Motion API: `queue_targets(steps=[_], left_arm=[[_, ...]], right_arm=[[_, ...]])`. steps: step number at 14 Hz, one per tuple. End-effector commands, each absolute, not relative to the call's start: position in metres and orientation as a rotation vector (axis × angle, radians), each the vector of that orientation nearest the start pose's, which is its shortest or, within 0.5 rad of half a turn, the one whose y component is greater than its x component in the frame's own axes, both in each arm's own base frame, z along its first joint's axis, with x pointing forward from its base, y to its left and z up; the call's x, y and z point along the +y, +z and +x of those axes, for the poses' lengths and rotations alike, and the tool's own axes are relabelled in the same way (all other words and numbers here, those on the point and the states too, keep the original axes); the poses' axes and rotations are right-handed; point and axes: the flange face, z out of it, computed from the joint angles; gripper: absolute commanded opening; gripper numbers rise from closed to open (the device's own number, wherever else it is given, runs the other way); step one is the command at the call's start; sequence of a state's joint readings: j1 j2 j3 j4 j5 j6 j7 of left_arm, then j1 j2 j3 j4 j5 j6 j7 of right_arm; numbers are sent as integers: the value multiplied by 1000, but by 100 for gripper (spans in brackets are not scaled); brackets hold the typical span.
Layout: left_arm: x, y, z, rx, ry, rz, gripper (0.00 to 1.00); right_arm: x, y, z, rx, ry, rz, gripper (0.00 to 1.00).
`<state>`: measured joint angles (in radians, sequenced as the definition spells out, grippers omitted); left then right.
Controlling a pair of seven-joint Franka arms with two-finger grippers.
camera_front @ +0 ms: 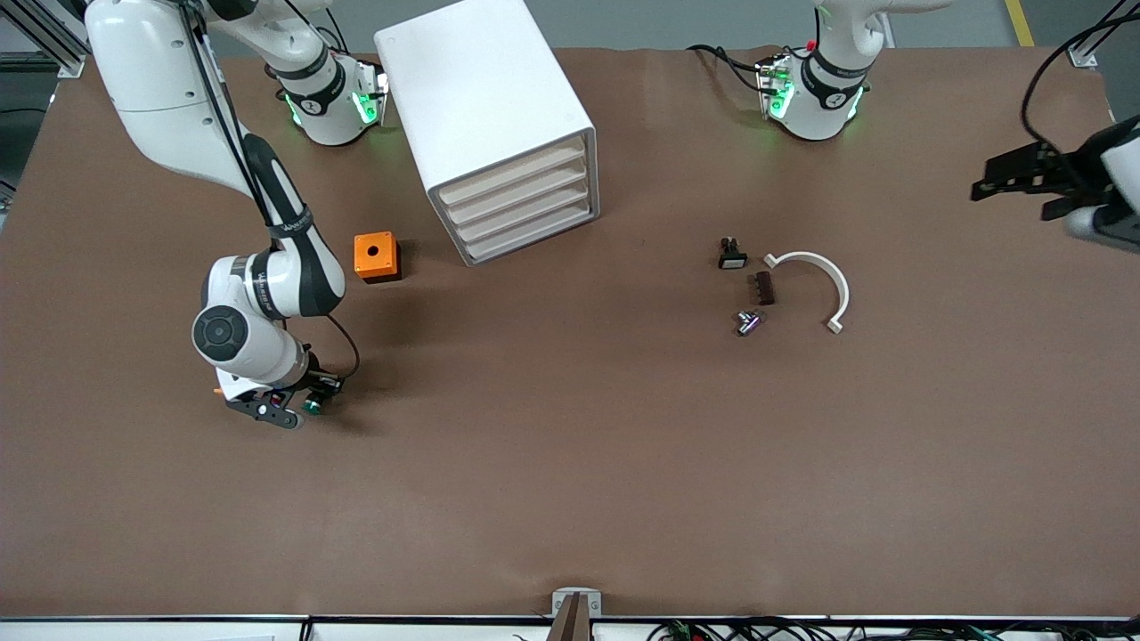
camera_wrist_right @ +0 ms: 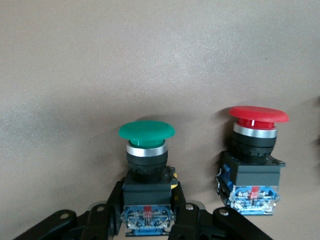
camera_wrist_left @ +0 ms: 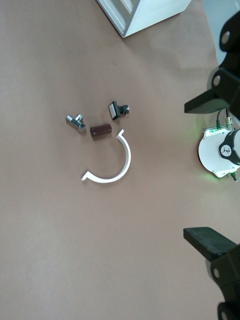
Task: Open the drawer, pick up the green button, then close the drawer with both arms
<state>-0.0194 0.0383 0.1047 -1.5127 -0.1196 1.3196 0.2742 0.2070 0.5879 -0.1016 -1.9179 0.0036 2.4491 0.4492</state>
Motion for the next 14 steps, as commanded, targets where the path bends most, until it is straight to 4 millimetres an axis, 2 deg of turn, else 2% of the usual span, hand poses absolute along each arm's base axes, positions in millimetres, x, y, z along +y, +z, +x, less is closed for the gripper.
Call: queue_targets(steps=[1, 3, 6, 9, 11, 12, 13, 14], left_arm=[[32, 597, 541, 313, 258, -3266, 100], [26, 581, 553, 191, 194, -3265, 100], [-5, 569, 569, -6, 134, -3257, 100], [-20, 579, 567, -101, 100, -3255, 100], [-16, 596, 558, -143, 72, -3192, 100], [-22, 601, 551, -130, 98, -3165, 100], [-24, 605, 547, -129, 105, -3163, 100], [-25, 614, 544, -126, 79, -3163, 100]], right_arm=[[71, 181, 620, 516, 52, -3167, 0], [73, 181, 619, 514, 55, -3167, 0], [75, 183, 621, 511, 50, -3165, 0], [75, 182, 620, 512, 53, -3166, 0], [75, 182, 620, 512, 53, -3166, 0], [75, 184, 621, 498, 58, -3169, 12], [76, 186, 621, 495, 54, -3167, 78], [78, 194, 623, 502, 35, -3161, 100]])
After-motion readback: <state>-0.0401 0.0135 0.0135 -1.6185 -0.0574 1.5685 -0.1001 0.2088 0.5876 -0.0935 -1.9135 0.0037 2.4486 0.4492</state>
